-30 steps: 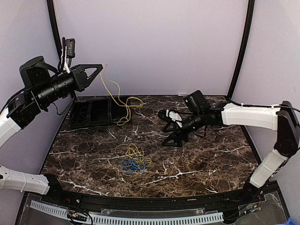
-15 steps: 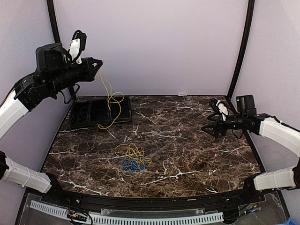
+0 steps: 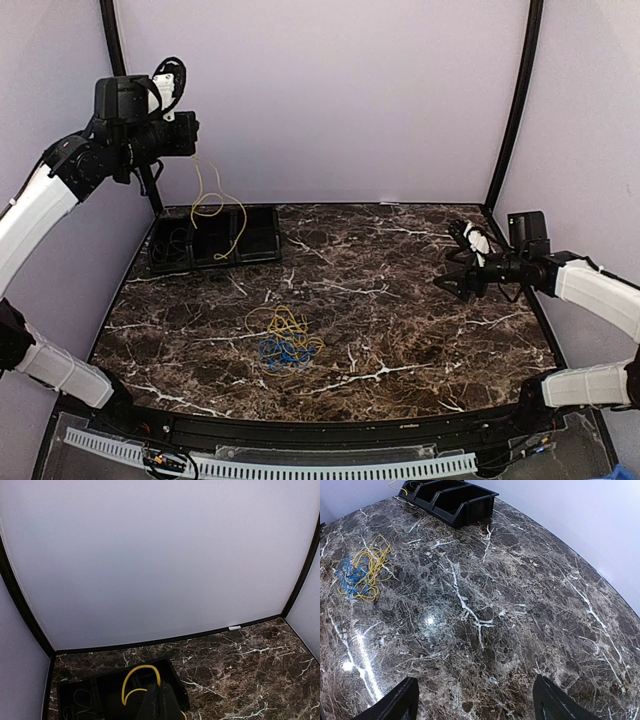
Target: Untangle the cables
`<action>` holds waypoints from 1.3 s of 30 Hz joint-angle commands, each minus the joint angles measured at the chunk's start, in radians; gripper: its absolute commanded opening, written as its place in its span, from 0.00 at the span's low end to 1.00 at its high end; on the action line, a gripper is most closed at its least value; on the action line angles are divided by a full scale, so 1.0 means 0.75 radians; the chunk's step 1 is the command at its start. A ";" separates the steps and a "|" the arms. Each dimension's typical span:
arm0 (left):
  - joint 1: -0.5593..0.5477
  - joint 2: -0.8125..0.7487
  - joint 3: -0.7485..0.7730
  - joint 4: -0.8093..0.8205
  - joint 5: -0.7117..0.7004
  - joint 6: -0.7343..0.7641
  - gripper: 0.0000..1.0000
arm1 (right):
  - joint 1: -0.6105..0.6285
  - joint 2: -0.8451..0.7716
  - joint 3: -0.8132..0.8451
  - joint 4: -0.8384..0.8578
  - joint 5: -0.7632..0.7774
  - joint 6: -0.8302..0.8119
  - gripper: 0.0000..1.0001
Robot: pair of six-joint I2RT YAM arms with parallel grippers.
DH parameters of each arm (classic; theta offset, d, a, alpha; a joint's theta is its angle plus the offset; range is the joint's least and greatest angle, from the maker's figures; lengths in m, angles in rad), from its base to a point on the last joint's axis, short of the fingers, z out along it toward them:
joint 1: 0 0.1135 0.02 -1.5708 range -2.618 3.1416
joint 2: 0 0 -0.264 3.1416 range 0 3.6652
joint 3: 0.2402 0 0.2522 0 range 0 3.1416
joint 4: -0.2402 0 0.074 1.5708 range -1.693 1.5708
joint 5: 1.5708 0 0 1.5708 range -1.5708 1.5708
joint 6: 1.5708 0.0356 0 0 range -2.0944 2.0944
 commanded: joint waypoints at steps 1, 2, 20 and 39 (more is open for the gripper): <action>0.064 0.034 0.041 -0.005 0.023 0.044 0.00 | -0.007 0.007 -0.030 0.043 -0.078 -0.043 0.80; 0.077 0.041 0.042 0.004 0.024 0.051 0.00 | -0.006 0.012 -0.036 0.038 -0.094 -0.055 0.80; 0.234 0.159 0.040 0.128 -0.008 0.105 0.00 | -0.004 0.039 -0.041 0.031 -0.087 -0.097 0.78; 0.443 0.343 -0.077 0.242 0.186 0.027 0.00 | -0.004 0.065 -0.037 0.017 -0.067 -0.118 0.78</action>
